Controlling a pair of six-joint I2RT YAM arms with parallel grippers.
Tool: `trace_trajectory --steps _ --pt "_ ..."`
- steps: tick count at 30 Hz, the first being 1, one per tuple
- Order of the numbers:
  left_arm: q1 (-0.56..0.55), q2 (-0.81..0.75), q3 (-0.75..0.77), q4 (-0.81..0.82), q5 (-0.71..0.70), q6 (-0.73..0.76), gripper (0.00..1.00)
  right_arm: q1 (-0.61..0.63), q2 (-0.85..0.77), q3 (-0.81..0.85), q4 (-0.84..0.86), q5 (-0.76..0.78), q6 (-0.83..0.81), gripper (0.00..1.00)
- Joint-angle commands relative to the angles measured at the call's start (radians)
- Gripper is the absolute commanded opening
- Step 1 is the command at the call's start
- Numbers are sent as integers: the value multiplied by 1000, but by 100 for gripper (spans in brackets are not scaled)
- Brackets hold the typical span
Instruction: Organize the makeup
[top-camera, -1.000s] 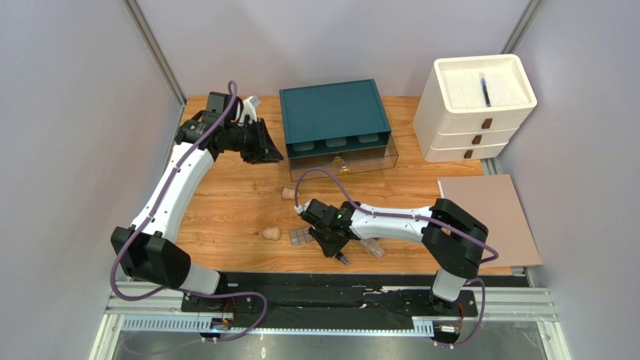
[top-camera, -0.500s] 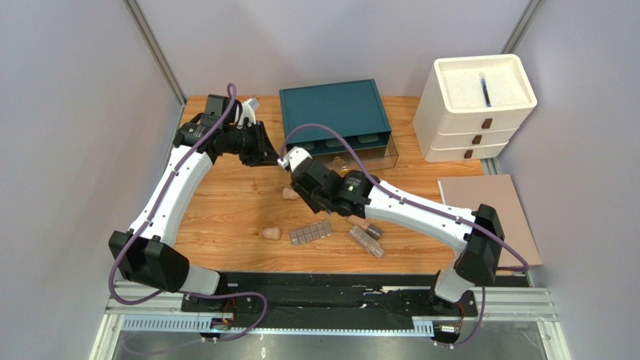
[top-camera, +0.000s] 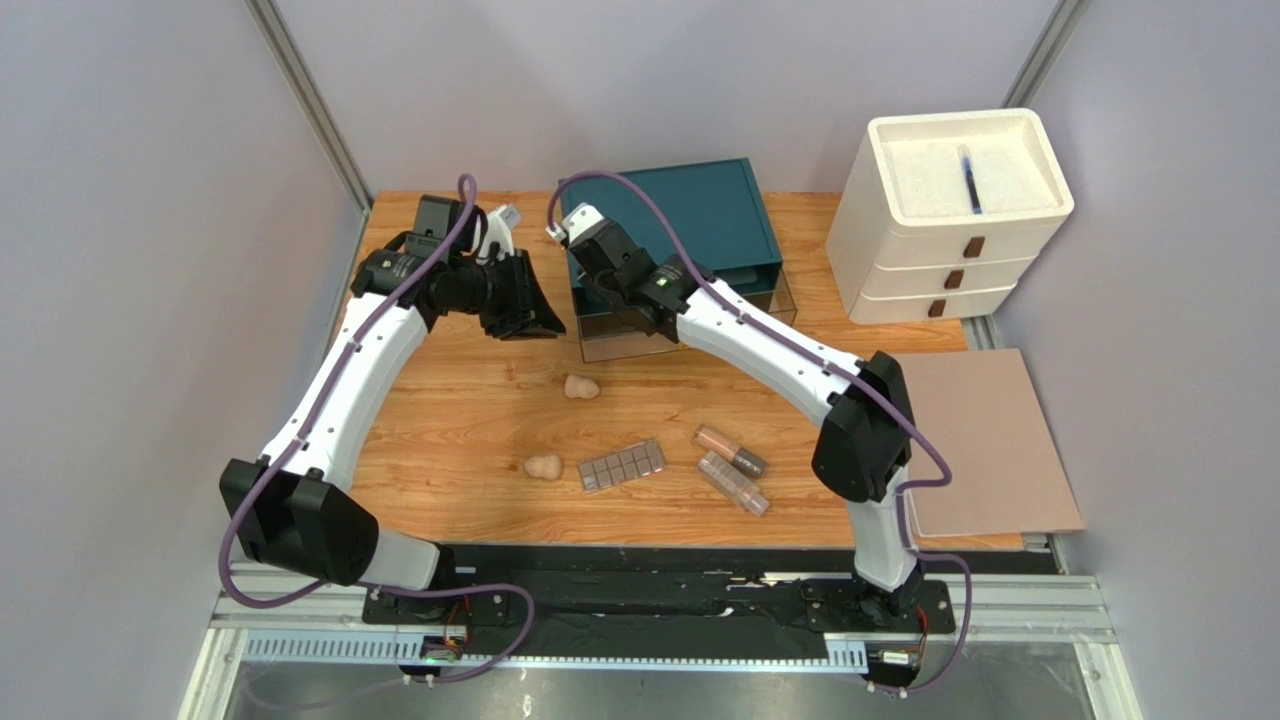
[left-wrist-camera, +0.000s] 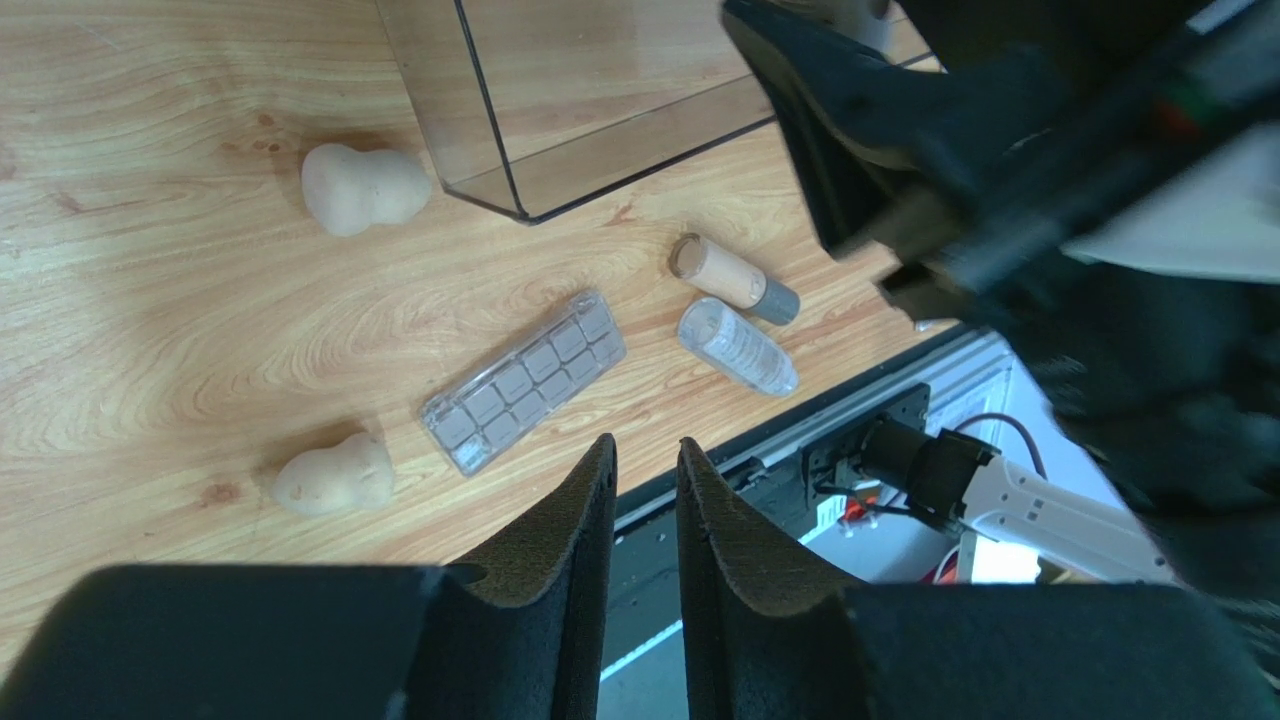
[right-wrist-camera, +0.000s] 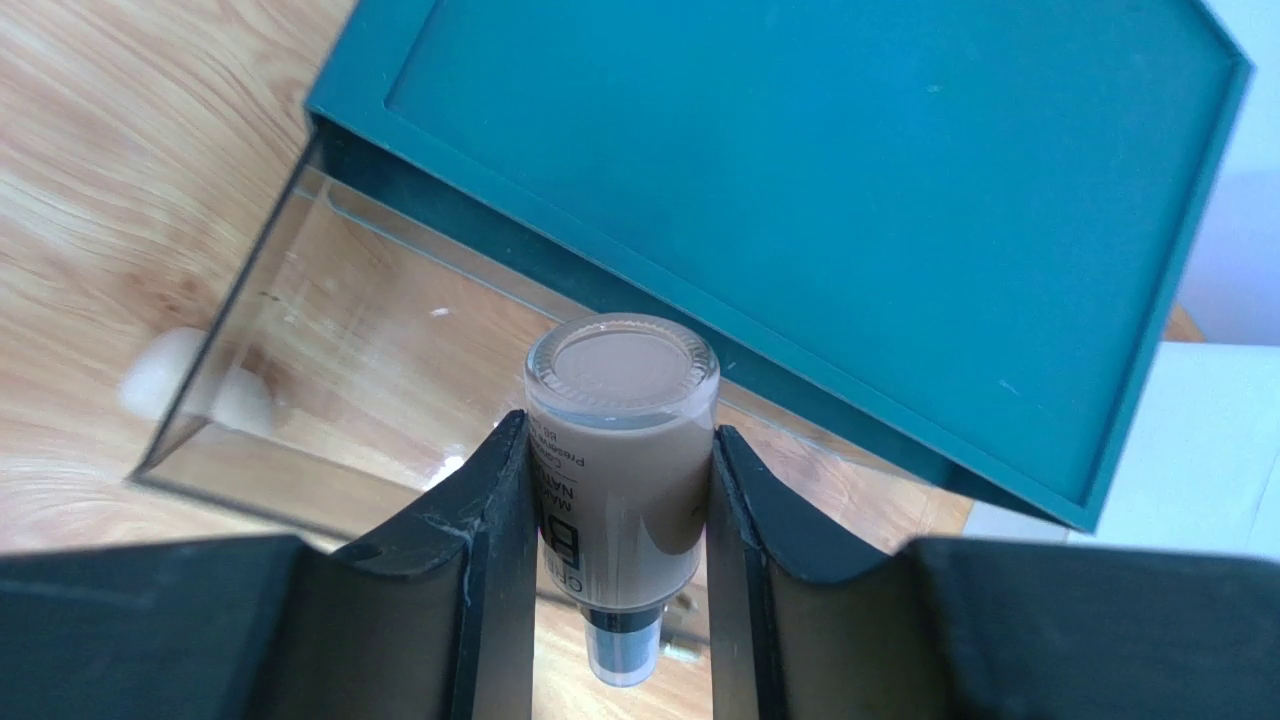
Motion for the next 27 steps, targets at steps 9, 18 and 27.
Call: trace_trajectory --steps 9,18,27 --pt "-3 13 14 18 23 21 27 -6 40 -1 86 -13 -75 46" --pt "-3 42 42 13 31 24 27 -10 34 7 79 47 -49 100" --pt "-3 40 59 -7 51 35 27 -22 -273 -224 1 -77 128 97"
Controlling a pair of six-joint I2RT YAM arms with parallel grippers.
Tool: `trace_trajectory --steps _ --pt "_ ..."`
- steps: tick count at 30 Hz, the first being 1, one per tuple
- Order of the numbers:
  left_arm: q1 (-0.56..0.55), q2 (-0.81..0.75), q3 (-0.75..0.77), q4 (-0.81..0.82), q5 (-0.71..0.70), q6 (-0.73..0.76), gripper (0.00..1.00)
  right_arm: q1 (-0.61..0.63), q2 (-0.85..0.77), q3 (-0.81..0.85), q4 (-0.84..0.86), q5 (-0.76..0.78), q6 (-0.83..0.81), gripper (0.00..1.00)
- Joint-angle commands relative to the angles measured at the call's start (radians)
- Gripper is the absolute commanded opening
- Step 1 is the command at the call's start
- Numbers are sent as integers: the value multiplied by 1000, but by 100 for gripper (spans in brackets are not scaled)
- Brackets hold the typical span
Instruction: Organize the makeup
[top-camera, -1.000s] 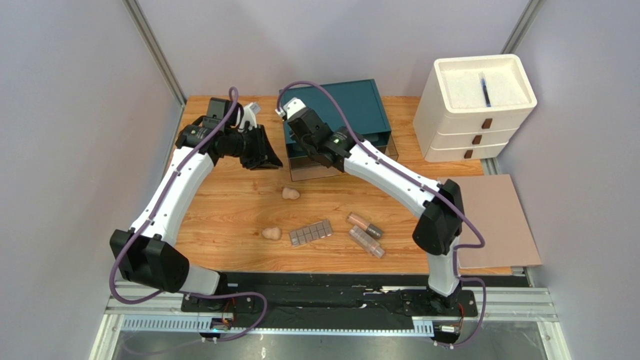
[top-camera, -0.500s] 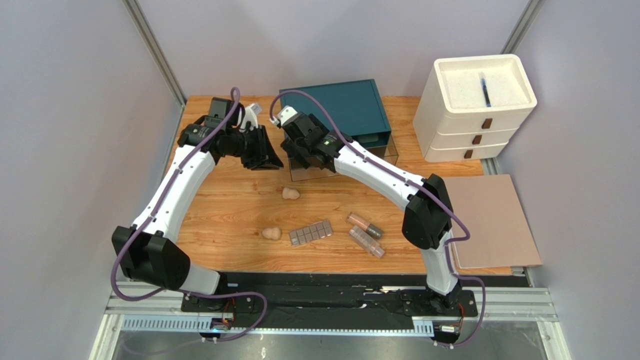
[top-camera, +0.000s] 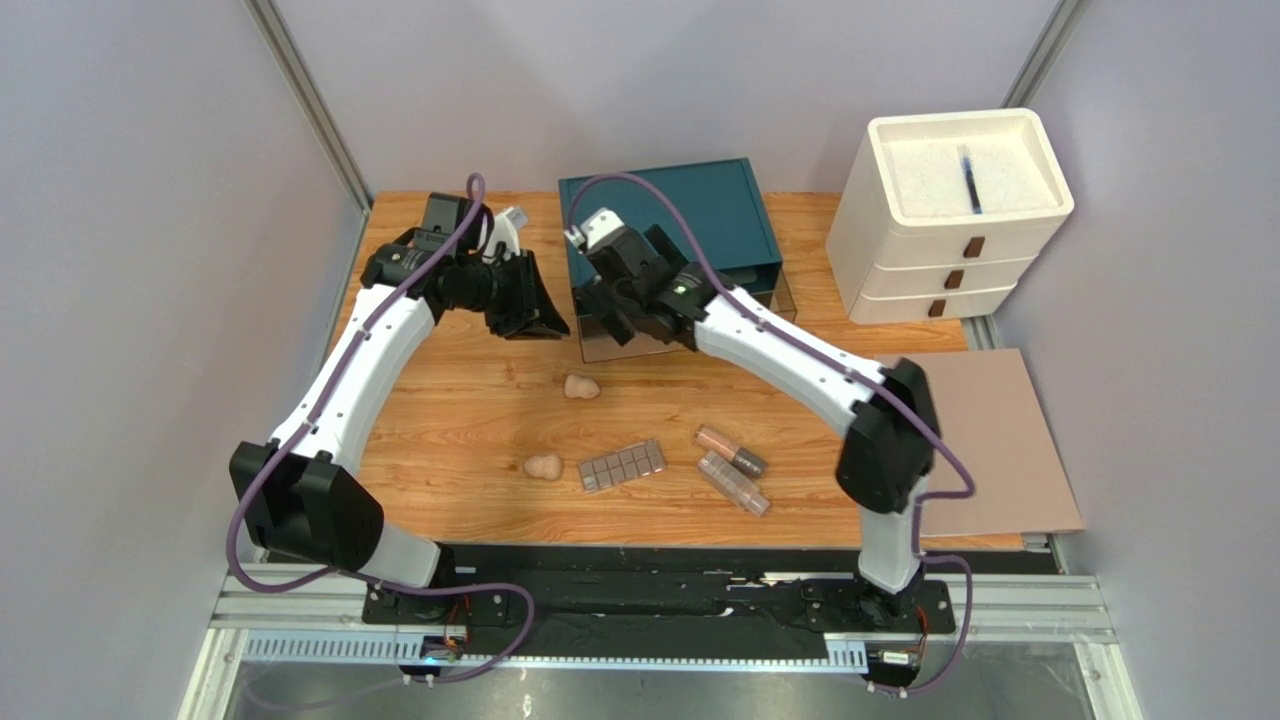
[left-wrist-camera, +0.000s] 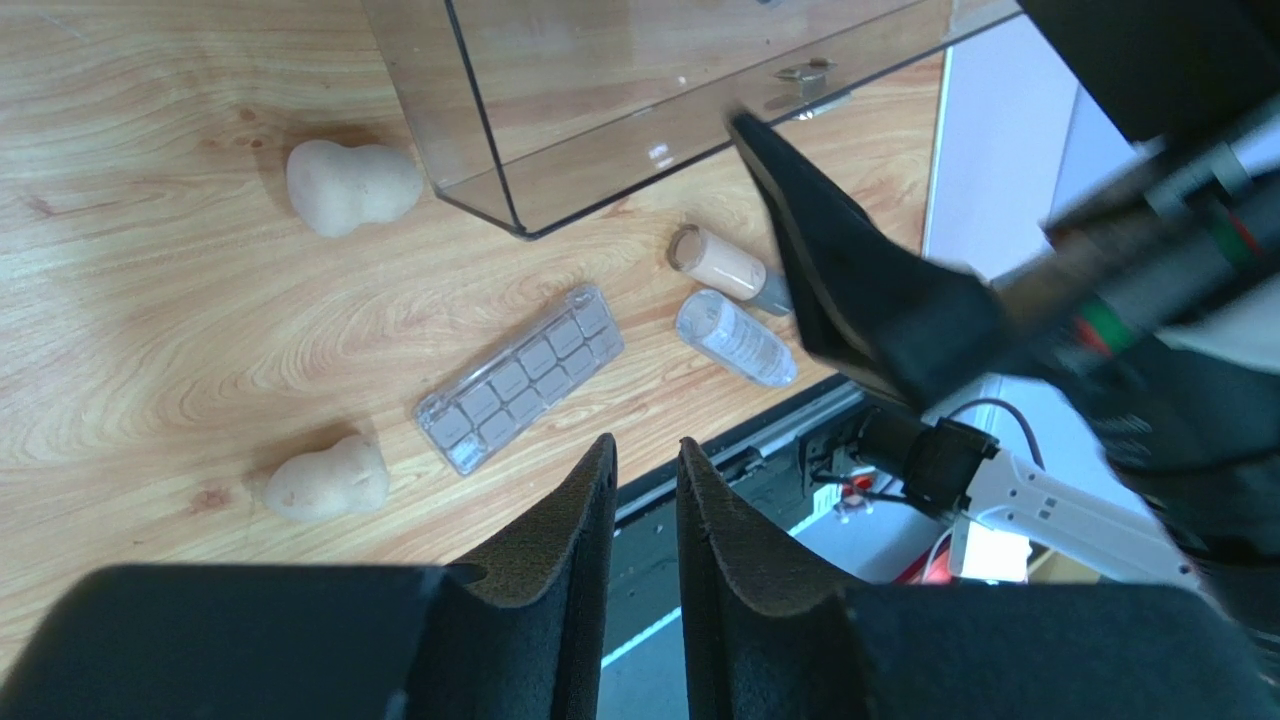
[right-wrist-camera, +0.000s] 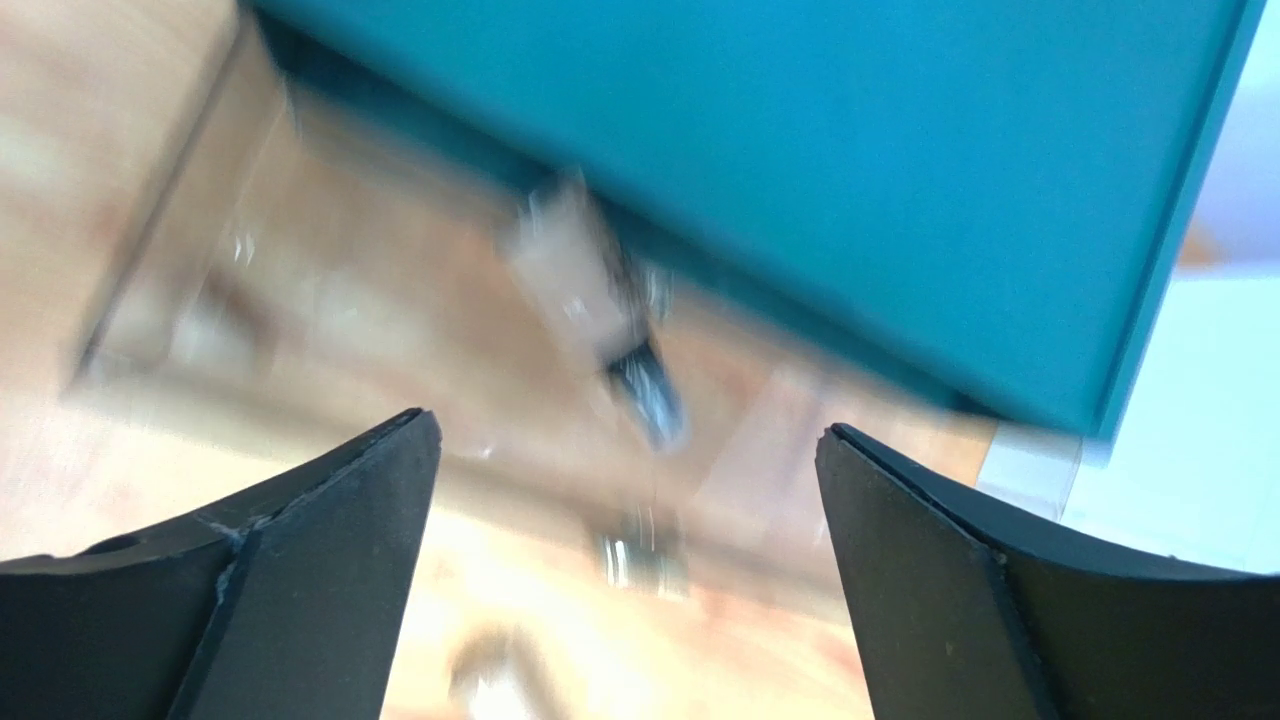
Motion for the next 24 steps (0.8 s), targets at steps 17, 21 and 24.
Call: trace_trajectory --steps 17,21,24 --pt "-3 -7 40 19 66 35 27 -6 -603 -957 53 -375 519 83" --pt "-3 -7 26 22 72 35 27 -6 -585 -984 79 -398 535 79" --pt "-3 -12 15 22 66 38 27 -4 -559 -1001 105 -446 543 72"
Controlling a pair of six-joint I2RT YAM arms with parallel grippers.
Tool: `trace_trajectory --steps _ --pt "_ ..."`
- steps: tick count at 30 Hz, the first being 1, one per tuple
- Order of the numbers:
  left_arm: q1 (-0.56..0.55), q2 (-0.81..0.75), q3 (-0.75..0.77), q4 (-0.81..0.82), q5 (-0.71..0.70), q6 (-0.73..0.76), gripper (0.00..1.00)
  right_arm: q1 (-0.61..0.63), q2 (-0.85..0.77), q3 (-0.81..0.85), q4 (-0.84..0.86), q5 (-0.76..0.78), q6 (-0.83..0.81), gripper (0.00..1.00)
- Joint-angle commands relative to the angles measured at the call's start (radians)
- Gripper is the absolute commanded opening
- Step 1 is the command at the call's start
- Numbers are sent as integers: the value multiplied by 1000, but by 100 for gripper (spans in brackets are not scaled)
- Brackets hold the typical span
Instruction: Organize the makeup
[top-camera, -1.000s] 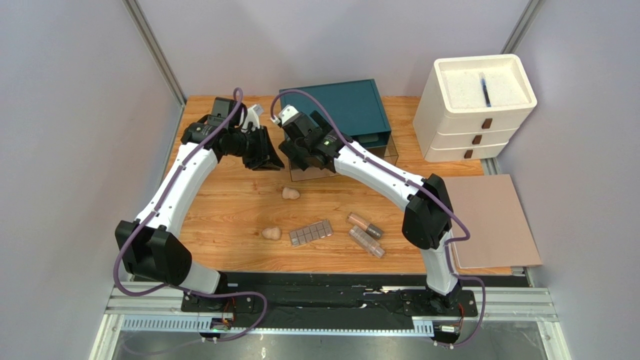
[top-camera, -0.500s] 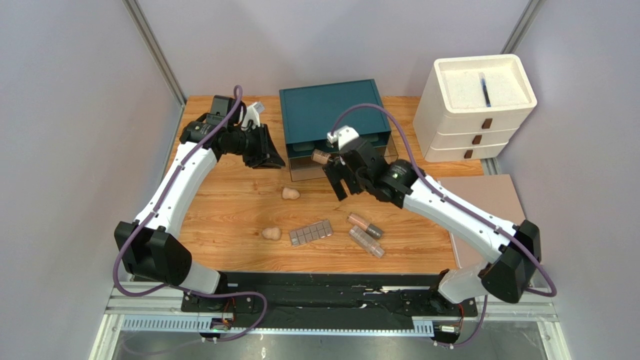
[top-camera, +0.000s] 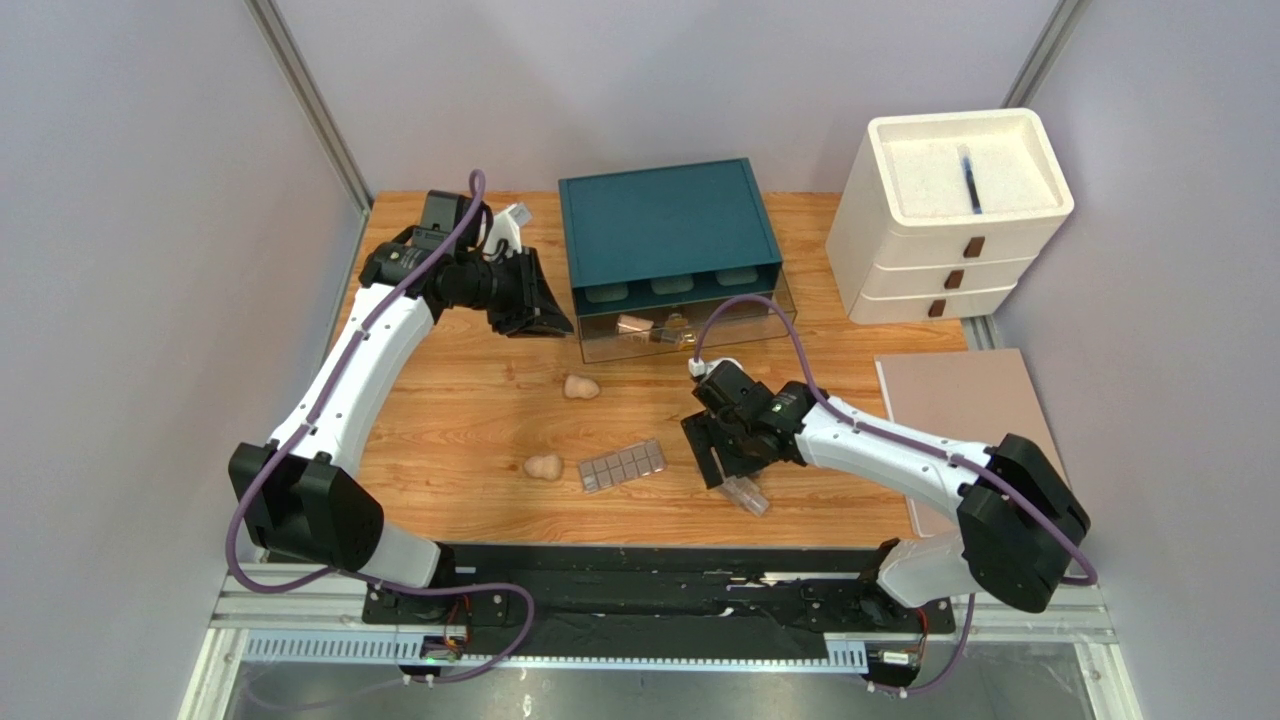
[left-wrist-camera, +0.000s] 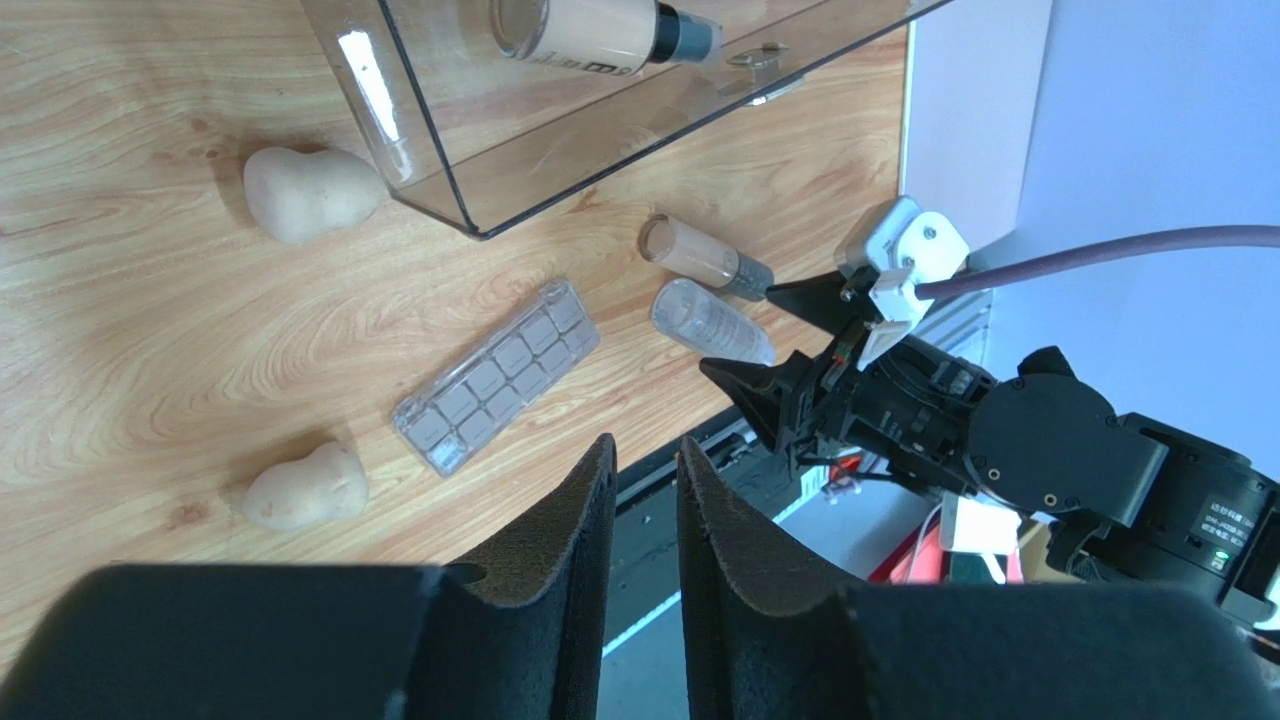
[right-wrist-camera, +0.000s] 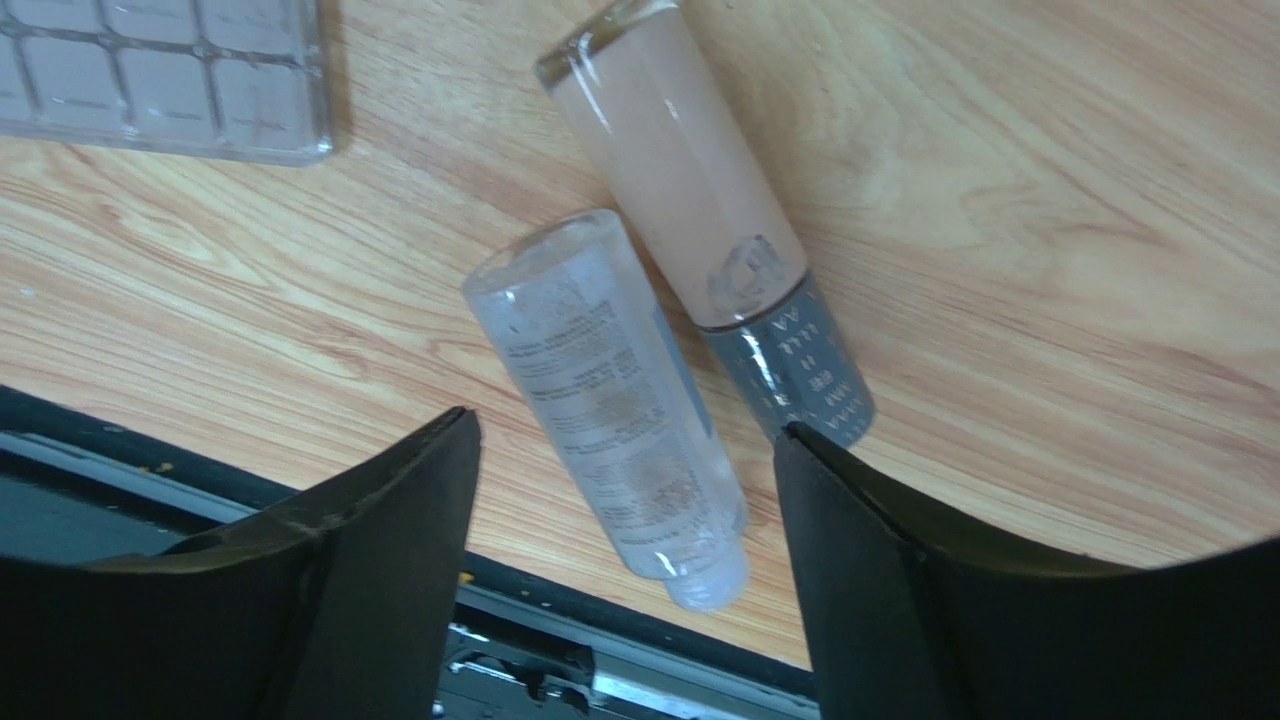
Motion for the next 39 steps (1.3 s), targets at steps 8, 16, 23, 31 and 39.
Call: trace_trajectory --steps 8,16,23,31,39 --pt "-3 -26 -36 30 4 24 27 17 70 -67 142 -116 68 67" --pt "-3 -29 -44 32 6 24 28 62 168 -46 144 -143 74 16" --pt "-3 -29 -48 34 6 28 28 129 85 135 42 -46 -27 0" --pt "-3 -14 -62 37 4 36 28 68 68 477 -11 150 -252 0" --pt "-3 5 -68 40 10 39 28 -101 302 775 -2 143 -441 2"
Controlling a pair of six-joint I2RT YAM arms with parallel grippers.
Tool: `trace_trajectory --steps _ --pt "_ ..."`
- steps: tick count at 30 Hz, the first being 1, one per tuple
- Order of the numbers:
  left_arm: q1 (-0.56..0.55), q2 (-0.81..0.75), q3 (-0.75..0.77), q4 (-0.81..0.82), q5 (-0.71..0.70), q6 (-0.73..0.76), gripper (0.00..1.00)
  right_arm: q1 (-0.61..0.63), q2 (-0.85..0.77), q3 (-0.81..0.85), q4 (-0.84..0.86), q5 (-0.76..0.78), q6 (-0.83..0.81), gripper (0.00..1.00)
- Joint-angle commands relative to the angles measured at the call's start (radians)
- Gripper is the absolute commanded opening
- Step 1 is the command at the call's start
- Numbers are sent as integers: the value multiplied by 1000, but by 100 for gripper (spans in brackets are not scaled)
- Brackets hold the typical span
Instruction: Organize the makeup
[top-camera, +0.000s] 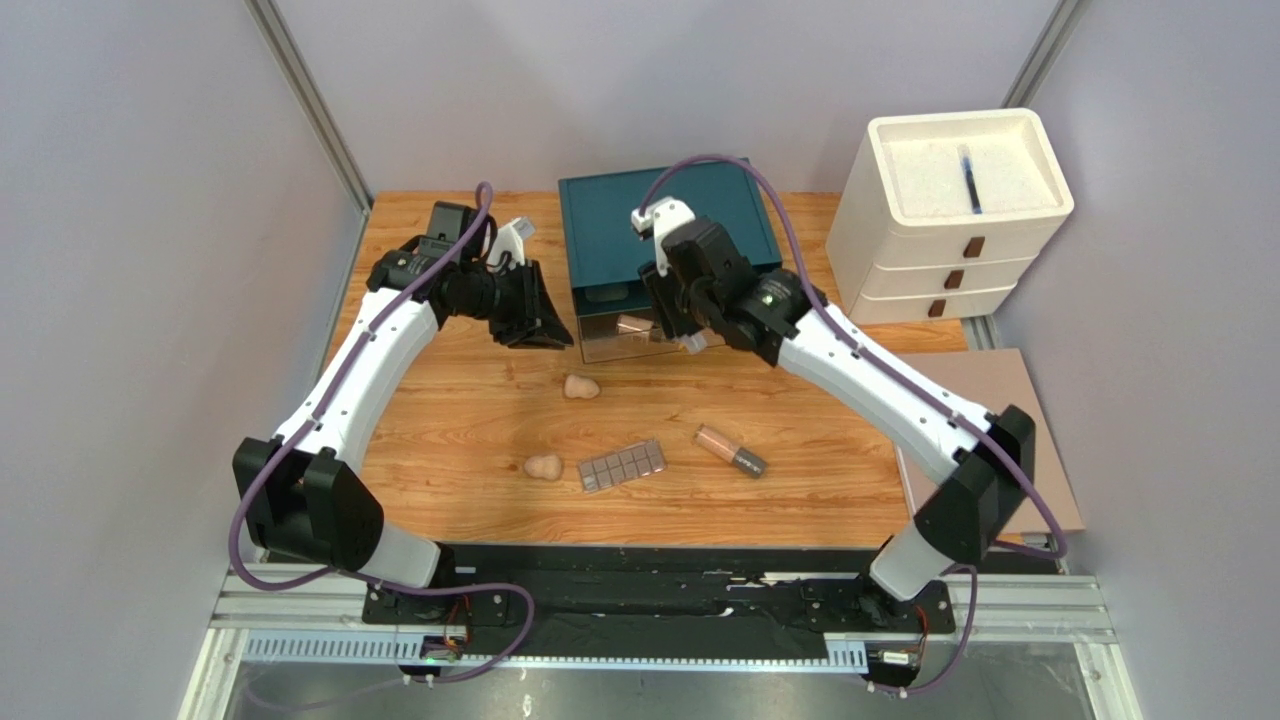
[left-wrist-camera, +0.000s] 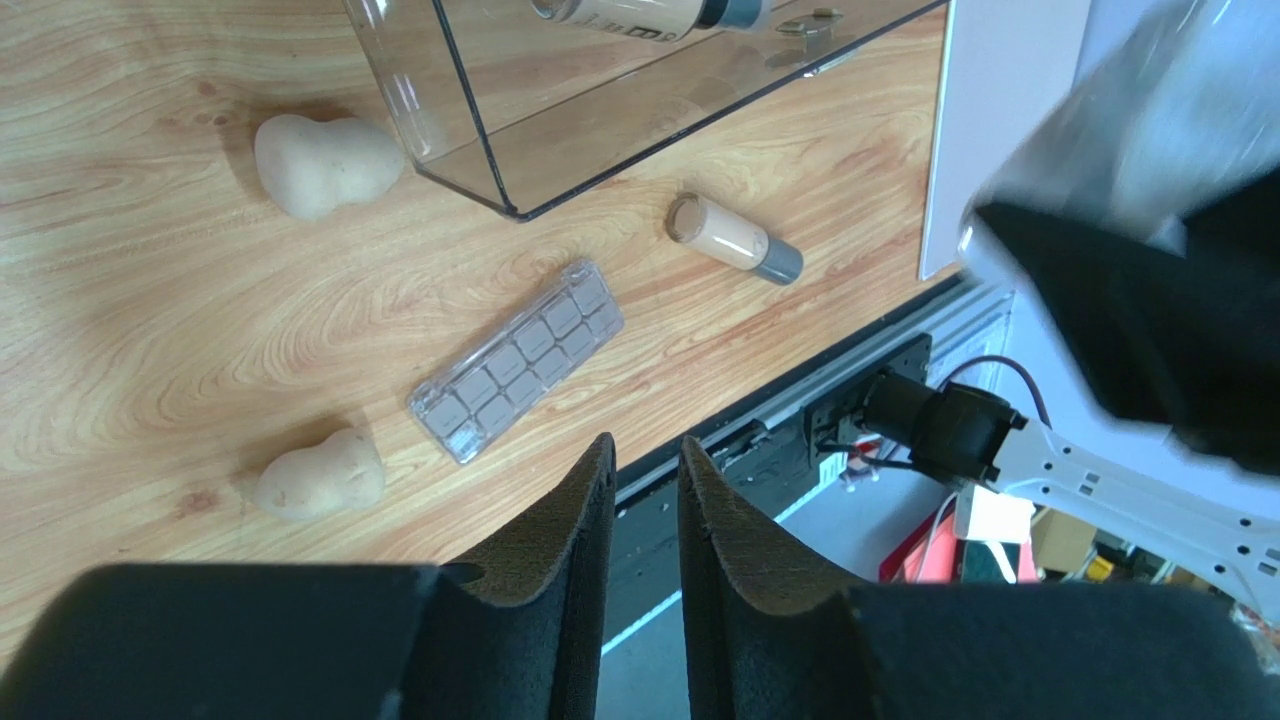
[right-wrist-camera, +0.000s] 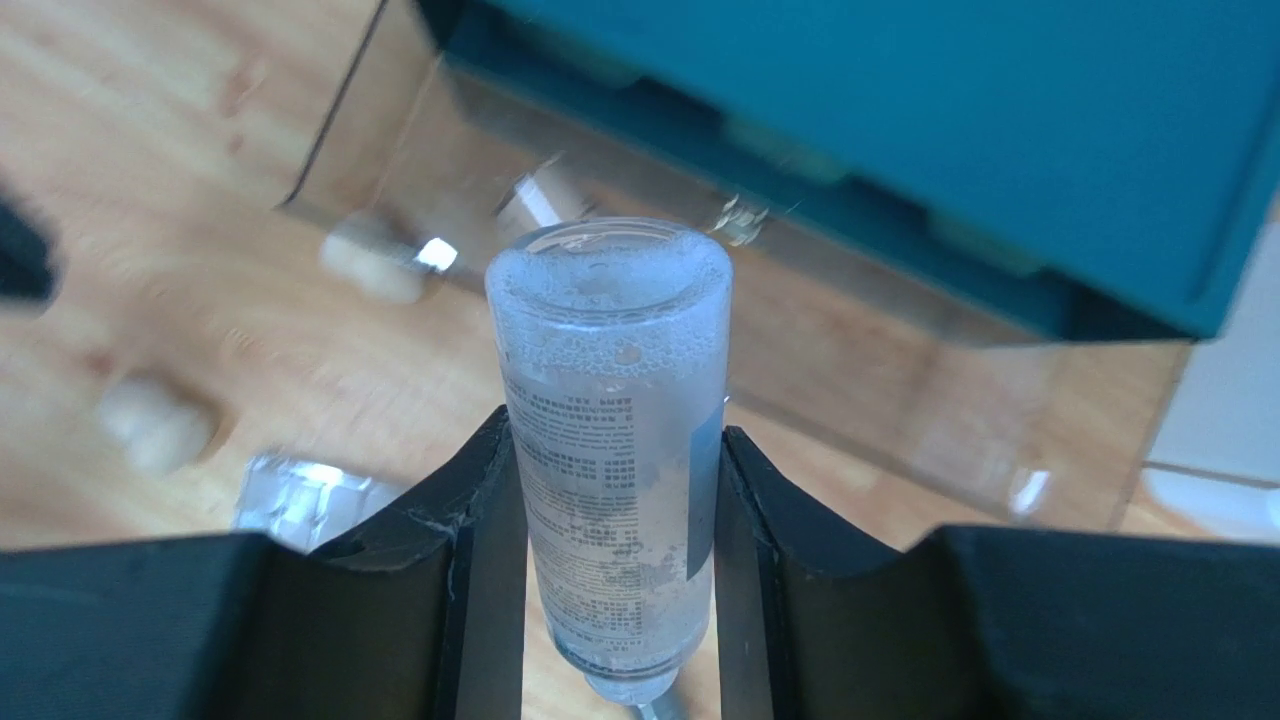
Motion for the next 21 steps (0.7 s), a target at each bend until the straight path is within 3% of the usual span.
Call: trace_trajectory --steps 1,7,16,19,20,21 --pt "-3 5 -5 24 12 21 28 -68 151 139 14 25 -146 2" --pt "-3 5 8 8 12 33 28 -91 316 251 8 37 -172 3" --pt "-3 10 26 -9 9 44 28 -91 360 289 -7 39 -187 11" --pt "-3 14 28 -4 12 42 28 -91 348 270 -26 37 -181 51" --pt "-3 19 28 -4 14 42 28 -91 340 260 -21 34 -180 61" --pt "-3 21 29 -2 15 42 28 -93 325 245 -20 40 -175 66"
